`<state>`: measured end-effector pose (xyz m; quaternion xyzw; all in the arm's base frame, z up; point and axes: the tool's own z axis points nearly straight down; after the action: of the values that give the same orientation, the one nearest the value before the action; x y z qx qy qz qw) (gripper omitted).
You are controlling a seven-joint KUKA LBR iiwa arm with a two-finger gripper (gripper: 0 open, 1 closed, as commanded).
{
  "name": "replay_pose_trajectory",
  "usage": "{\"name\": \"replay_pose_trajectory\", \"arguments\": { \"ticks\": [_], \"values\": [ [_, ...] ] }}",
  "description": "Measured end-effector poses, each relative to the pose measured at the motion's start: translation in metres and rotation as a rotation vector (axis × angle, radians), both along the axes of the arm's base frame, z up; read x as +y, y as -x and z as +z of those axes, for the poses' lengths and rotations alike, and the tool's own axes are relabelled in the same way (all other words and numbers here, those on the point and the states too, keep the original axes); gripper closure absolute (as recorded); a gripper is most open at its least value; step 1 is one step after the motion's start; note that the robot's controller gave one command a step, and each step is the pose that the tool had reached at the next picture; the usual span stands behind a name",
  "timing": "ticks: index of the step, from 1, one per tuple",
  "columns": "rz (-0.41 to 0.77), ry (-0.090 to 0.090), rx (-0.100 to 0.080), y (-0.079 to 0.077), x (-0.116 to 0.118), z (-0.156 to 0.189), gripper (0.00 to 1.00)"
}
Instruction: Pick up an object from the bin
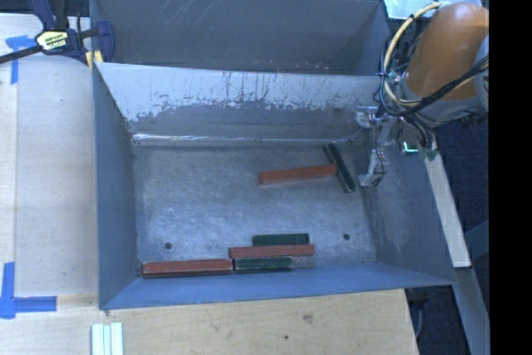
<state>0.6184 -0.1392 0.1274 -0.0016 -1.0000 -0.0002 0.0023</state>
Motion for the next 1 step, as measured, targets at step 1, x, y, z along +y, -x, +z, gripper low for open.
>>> {"name": "replay_pose_trajectory", "arguments": {
  "ticks": [1],
  "values": [
    [0.063, -0.004, -0.002, 0.0034, 0.0694, -0.0611, 0.00]
  ]
}}
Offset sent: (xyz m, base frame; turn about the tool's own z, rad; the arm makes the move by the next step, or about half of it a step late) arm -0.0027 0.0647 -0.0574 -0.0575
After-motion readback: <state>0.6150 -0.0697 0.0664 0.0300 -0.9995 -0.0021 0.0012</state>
